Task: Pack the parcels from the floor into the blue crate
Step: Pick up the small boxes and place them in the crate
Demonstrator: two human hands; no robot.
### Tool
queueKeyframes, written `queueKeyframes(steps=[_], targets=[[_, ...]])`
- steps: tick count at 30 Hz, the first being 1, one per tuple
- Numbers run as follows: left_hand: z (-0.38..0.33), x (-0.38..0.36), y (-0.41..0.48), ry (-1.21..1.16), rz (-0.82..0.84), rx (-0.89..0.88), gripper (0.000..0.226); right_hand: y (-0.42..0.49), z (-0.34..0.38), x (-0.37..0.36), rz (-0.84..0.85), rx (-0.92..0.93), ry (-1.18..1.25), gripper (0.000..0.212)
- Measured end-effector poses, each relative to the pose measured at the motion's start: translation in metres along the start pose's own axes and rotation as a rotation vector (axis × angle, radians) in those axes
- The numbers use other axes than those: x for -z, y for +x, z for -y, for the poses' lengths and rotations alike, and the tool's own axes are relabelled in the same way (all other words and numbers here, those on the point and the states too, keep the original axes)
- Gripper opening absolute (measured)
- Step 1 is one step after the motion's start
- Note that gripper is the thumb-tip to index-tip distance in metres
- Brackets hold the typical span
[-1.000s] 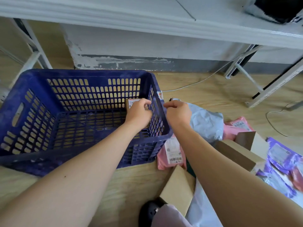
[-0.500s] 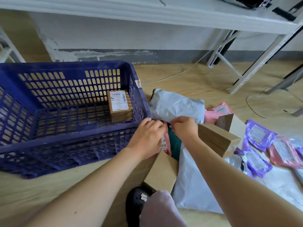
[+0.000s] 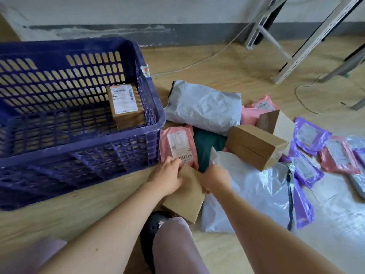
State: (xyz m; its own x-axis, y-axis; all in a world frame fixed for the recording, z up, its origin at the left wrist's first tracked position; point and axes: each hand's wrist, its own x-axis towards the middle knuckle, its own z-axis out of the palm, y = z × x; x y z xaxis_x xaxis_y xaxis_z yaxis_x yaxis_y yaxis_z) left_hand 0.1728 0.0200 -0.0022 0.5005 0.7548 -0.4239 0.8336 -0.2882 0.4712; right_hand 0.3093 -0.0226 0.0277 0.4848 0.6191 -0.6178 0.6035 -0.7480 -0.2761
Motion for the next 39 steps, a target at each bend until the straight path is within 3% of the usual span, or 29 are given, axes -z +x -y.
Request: queueKeyframes(steps=[5,9,12,15,23,32,39], targets=[[-0.005,-0.022,0.002,-0.07,0.159,0.09,0.071,0.01,-0.001,-0.007,0.232,-0.07,-0.2,0.014],[-0.009,-0.024,0.007,-0.133,0.191,0.135,0.088,0.02,0.0,-0.004,0.338,-0.226,-0.011,0.017],[-0.009,-0.021,0.009,-0.142,0.24,0.182,0.112,0.028,0.0,-0.007,0.298,-0.246,0.203,0.023],[-0.009,-0.022,0.008,-0.138,0.252,0.19,0.127,0.03,0.004,-0.005,0.284,-0.293,0.259,0.021],[-0.022,-0.031,0.002,0.035,0.078,0.231,0.122,0.029,0.01,-0.001,0.327,-0.295,0.298,0.031],[-0.023,-0.022,0.002,-0.025,0.069,0.256,0.119,0.024,0.002,0.012,0.187,-0.253,0.367,0.025],[-0.02,0.001,0.001,-0.231,0.093,0.292,0.116,0.02,-0.004,0.018,0.146,-0.243,0.36,0.02]])
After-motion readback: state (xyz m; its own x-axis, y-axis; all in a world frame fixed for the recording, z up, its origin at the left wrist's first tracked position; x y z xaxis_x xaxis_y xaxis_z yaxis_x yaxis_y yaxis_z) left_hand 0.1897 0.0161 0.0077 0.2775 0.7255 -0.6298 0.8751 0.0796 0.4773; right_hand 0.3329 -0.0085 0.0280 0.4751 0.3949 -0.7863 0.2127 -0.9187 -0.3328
